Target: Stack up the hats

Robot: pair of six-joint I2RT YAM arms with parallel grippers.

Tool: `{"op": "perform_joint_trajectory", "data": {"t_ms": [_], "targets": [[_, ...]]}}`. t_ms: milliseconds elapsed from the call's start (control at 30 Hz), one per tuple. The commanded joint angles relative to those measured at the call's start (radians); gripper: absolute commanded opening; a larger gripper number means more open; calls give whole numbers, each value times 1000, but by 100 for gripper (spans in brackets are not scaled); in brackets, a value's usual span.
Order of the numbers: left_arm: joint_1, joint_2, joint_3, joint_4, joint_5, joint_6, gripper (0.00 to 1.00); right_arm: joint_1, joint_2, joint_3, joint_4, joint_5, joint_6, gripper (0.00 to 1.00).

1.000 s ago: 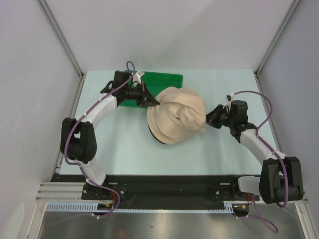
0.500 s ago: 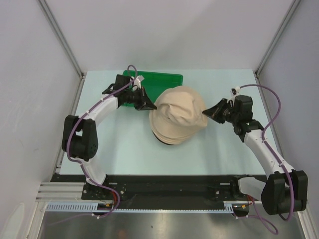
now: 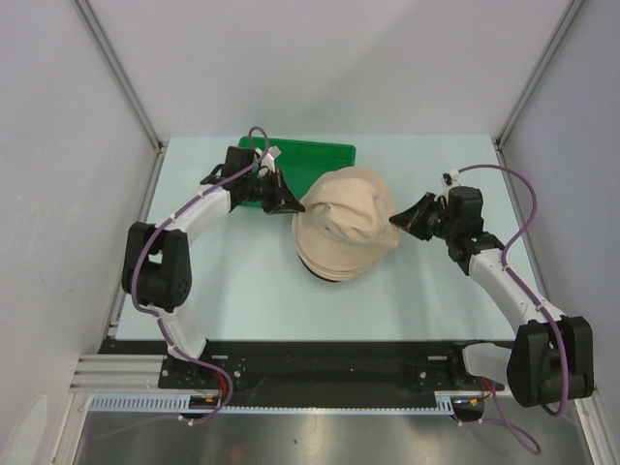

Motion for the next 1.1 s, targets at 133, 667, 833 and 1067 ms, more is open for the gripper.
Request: {"op": "perform_joint_trajectory", "data": {"t_ms": [133,667,833,1067], "targets": [[59,97,-8,-175,-393,143,0,-4,74,-121,-218,250,-46,0],[57,149,174,-156,-337,106,0,112,182,-93,-270,302,-95,0],[25,196,243,-164,-346,158,0,146,87,-96,-246,207,-197,6],[-24,223,317,-144,-303,241,0,102,-152,-56,-433,187,-270,68]]}}
